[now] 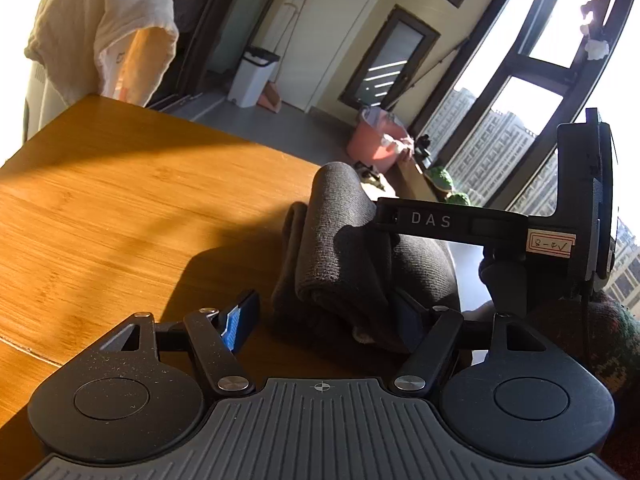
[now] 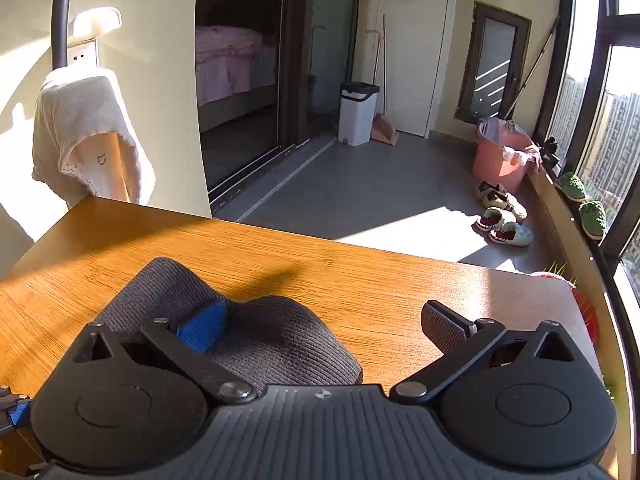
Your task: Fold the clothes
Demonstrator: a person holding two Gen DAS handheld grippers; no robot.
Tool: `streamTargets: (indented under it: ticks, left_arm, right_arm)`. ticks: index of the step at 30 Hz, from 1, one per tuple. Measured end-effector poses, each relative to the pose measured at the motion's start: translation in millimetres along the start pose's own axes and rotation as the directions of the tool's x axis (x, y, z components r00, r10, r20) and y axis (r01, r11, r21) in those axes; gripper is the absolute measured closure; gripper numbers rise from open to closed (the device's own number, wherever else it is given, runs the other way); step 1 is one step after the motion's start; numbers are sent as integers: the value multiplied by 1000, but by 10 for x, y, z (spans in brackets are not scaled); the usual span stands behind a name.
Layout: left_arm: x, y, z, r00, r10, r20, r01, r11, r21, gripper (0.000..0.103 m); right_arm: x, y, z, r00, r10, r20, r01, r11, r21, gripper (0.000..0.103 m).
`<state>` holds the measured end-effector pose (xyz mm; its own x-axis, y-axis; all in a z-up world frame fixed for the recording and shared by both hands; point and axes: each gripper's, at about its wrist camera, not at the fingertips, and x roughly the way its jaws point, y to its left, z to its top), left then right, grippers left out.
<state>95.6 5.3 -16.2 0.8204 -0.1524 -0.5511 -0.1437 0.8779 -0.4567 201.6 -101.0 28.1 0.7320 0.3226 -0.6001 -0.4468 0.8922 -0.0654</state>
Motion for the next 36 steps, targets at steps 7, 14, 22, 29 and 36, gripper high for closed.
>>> streamTargets:
  ticks: [7,14,22,29,36]
  left_arm:
    - [75,-228,-88,997,50,52,-48,998,-32,14]
    - [127,-346,-77,999,35,34,-33,998,-44,8]
    - [-100,-297,-37,997,65,44,-66,997,26,4]
    - [-552,-434,-240,982,140,124,-158,975,154,0]
    - [-767,-366,-480,980,194,33,-197,961,193,0]
  right_arm:
    - [-419,-456,-229,1000,13,11,-15,989,150,0]
    - [-132,-580,-391,998,17,-57,-4,975,224,0]
    - [-708,-504,-686,1000,21,-4,-20,985,171,0]
    - [-1200,-385,-1231,993,117,-32,-102,953,286,0]
    - [-1415,-109,-1520,995,29,-100,-8,977,211,0]
